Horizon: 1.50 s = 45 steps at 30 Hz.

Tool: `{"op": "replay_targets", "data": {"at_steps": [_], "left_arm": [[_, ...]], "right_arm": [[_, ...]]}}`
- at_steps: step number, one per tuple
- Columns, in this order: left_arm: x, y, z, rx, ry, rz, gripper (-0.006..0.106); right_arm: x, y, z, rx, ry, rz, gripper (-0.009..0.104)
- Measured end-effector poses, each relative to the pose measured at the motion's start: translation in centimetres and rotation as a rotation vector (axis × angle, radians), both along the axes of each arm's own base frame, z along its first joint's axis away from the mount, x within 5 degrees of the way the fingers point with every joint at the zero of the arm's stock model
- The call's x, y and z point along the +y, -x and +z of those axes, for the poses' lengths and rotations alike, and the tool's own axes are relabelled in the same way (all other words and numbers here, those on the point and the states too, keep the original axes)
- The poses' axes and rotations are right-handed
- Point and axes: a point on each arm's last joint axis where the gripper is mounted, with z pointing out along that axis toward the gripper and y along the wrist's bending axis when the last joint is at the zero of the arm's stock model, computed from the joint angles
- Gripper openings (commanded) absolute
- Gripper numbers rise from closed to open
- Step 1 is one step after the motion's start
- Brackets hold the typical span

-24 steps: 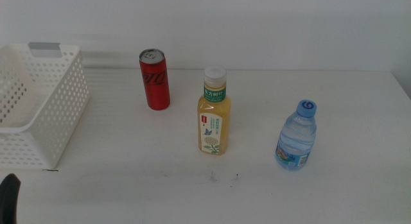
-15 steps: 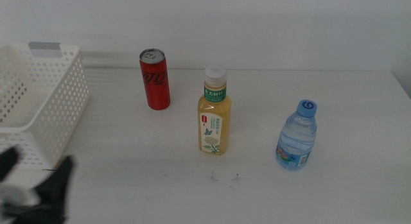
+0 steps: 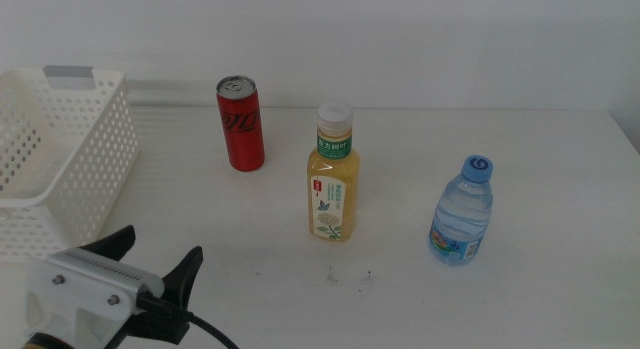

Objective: Use arms to grab the bottles and put them into the dustbin to the left of the table.

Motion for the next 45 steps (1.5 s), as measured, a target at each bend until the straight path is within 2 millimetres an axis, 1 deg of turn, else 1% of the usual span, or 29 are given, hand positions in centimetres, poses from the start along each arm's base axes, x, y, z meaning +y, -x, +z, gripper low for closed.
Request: {"op": "replay_targets", "data": {"at_steps": [6, 14, 16, 18, 20, 23, 26, 32, 39, 45], "left_arm": [[0.0, -0.1, -0.3, 0.02, 0.008, 0.009, 0.094], [-0.1, -0.4, -0.1, 0.002, 0.01, 0.011, 0.094], [-0.2, -0.8, 0.2, -0.015, 0.003, 0.013, 0.094], [-0.7, -2.0, 0.7, -0.032, 0.014, 0.024, 0.094], [-1.4, -3.9, 1.0, -0.011, 0.018, 0.035, 0.094], [-2.5, -6.6, 0.9, 0.01, 0.017, 0.046, 0.094], [-3.2, -9.1, 0.5, 0.011, 0.016, 0.055, 0.094], [-3.2, -13.6, -0.8, 0.024, 0.036, 0.045, 0.094], [-2.7, -17.8, -1.8, 0.027, 0.073, -0.018, 0.094], [-2.8, -20.9, -3.4, 0.044, 0.09, -0.058, 0.094]], "right_arm": [[0.0, 0.0, 0.0, 0.0, 0.0, 0.0, 0.088], [0.0, 0.0, 0.0, 0.0, 0.0, 0.0, 0.088], [0.0, 0.0, 0.0, 0.0, 0.0, 0.0, 0.088], [0.0, 0.0, 0.0, 0.0, 0.0, 0.0, 0.088], [0.0, 0.0, 0.0, 0.0, 0.0, 0.0, 0.088], [0.0, 0.0, 0.0, 0.0, 0.0, 0.0, 0.088], [0.0, 0.0, 0.0, 0.0, 0.0, 0.0, 0.088], [0.0, 0.0, 0.0, 0.0, 0.0, 0.0, 0.088], [0.0, 0.0, 0.0, 0.0, 0.0, 0.0, 0.088], [0.0, 0.0, 0.0, 0.0, 0.0, 0.0, 0.088]]}}
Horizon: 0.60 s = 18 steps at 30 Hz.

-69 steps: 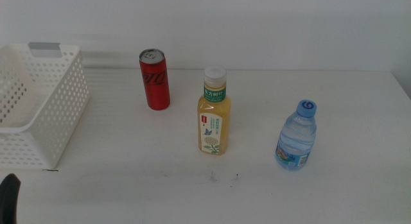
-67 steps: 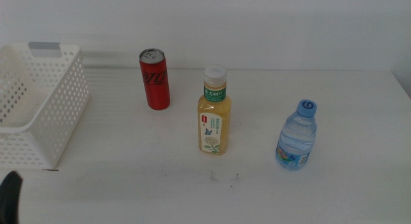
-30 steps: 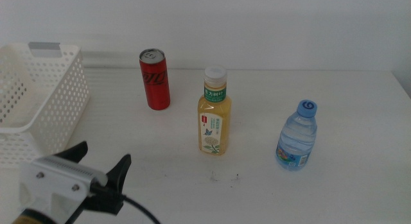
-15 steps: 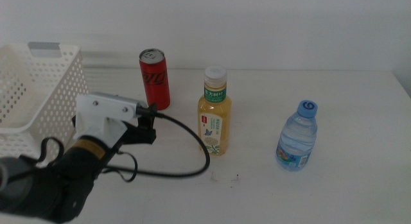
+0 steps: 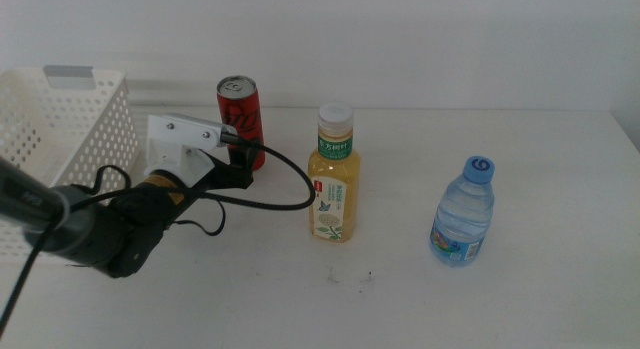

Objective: Use arms to grab the bottles and put them into the dustbin to the left of the table.

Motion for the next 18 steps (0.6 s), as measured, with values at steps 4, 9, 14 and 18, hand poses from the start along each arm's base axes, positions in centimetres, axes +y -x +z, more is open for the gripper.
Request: {"op": "replay_targets", "data": {"at_steps": [4, 9, 14, 18], "left_arm": [[-0.4, -1.8, -1.0, 0.004, -0.003, -0.007, 0.094], [-0.7, -3.8, -2.4, 0.02, -0.002, -0.003, 0.094], [-0.9, -5.7, -3.5, 0.02, -0.008, 0.004, 0.094], [-1.1, -7.0, -4.2, 0.011, -0.011, 0.005, 0.094]], "right_arm": [[0.0, 0.0, 0.0, 0.0, 0.0, 0.0, 0.088], [0.0, 0.0, 0.0, 0.001, 0.0, 0.0, 0.088], [0.0, 0.0, 0.0, 0.001, 0.0, 0.0, 0.088], [0.0, 0.0, 0.0, 0.001, 0.0, 0.0, 0.088]]}}
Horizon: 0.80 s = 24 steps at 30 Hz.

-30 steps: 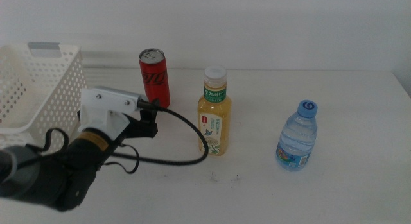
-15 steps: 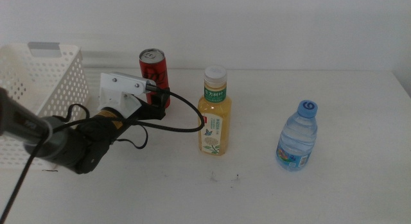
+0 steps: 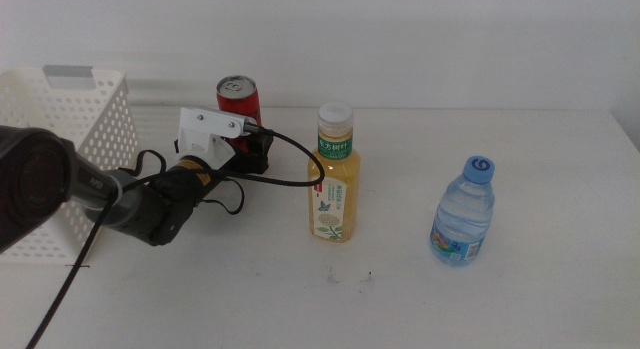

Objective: Use arms to grab the bottles and put them into the dustbin to the left of the table.

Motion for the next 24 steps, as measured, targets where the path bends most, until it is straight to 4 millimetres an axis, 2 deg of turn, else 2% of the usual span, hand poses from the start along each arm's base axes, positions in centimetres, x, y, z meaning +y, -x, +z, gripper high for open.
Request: {"op": "replay_targets", "data": {"at_steps": [3, 5, 7, 11, 13, 15, 17, 20, 24], "left_arm": [[-0.1, -0.6, -0.2, 0.004, 0.001, 0.002, 0.092], [-0.1, -0.9, -0.2, 0.025, 0.004, 0.004, 0.086], [-0.2, -1.0, -0.2, 0.038, 0.013, 0.006, 0.072], [-0.1, -0.9, 0.0, 0.065, 0.054, 0.009, 0.036], [-0.1, -0.1, 0.6, 0.09, 0.051, -0.007, 0.016], [0.0, 1.2, 1.1, 0.127, 0.028, -0.021, 0.006], [0.2, 2.7, 2.7, 0.148, 0.008, -0.032, -0.002], [0.8, 5.3, 6.3, 0.188, -0.012, -0.023, -0.002], [1.6, 8.4, 13.3, 0.251, -0.081, 0.023, -0.002]], "right_arm": [[0.0, 0.0, 0.0, 0.0, 0.0, 0.0, 0.088], [0.0, 0.0, 0.0, 0.0, 0.0, 0.0, 0.088], [0.0, 0.0, 0.0, 0.0, 0.0, 0.0, 0.088], [0.0, 0.0, 0.0, 0.0, 0.0, 0.0, 0.088], [0.0, 0.0, 0.0, 0.0, 0.0, 0.0, 0.088], [0.0, 0.0, 0.0, 0.0, 0.0, 0.0, 0.088], [0.0, 0.0, 0.0, 0.0, 0.0, 0.0, 0.088], [0.0, 0.0, 0.0, 0.0, 0.0, 0.0, 0.088], [0.0, 0.0, 0.0, 0.0, 0.0, 0.0, 0.088]]}}
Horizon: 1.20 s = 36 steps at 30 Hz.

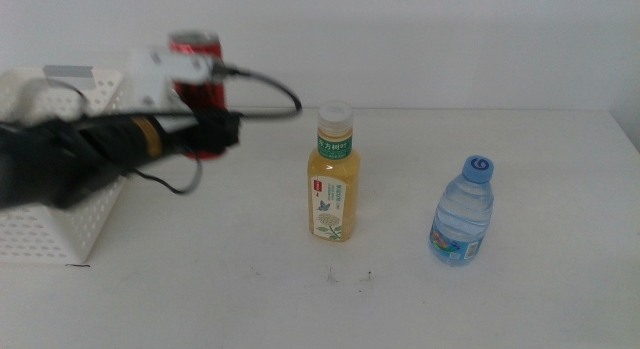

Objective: Use arms to grab the bottles and put them into the dustbin to the left of the table.

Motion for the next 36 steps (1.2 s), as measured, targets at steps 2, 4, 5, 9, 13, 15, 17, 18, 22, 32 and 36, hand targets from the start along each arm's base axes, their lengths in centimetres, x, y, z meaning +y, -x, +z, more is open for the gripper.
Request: {"op": "replay_targets", "data": {"at_steps": [2, 4, 5, 9, 13, 15, 17, 18, 22, 32, 36], "left_arm": [[0.5, 1.7, 3.5, 0.008, -0.055, 0.048, -0.002], [1.3, 3.0, 6.7, -0.028, -0.092, 0.112, -0.002], [1.7, 3.6, 8.1, -0.049, -0.107, 0.146, -0.002], [3.4, 4.9, 11.8, -0.087, -0.179, 0.262, -0.002], [4.5, 4.9, 13.5, -0.074, -0.229, 0.29, -0.002], [4.6, 4.9, 13.5, -0.054, -0.237, 0.284, -0.002], [4.5, 4.9, 13.7, -0.047, -0.235, 0.279, -0.002], [4.5, 4.9, 13.7, -0.042, -0.233, 0.281, -0.002], [4.6, 4.9, 14.1, -0.032, -0.236, 0.288, -0.002], [7.9, 5.1, 15.7, 0.244, -0.255, 0.221, -0.002], [11.8, 3.6, 16.4, 0.355, -0.257, 0.261, -0.002]], "right_arm": [[0.0, 0.0, 0.0, 0.0, 0.0, 0.0, 0.088], [0.0, 0.0, 0.0, 0.0, 0.0, 0.0, 0.088], [0.0, 0.0, 0.0, 0.0, 0.0, 0.0, 0.088], [0.0, 0.0, 0.0, 0.0, 0.0, 0.0, 0.088], [0.0, 0.0, 0.0, 0.0, 0.0, 0.0, 0.088], [0.0, 0.0, 0.0, 0.0, 0.0, 0.0, 0.088], [0.0, 0.0, 0.0, 0.0, 0.0, 0.0, 0.088], [0.0, 0.0, 0.0, 0.0, 0.0, 0.0, 0.088], [0.0, 0.0, 0.0, 0.0, 0.0, 0.0, 0.088], [0.0, 0.0, 0.0, 0.0, 0.0, 0.0, 0.088], [0.0, 0.0, 0.0, 0.0, 0.0, 0.0, 0.088]]}}
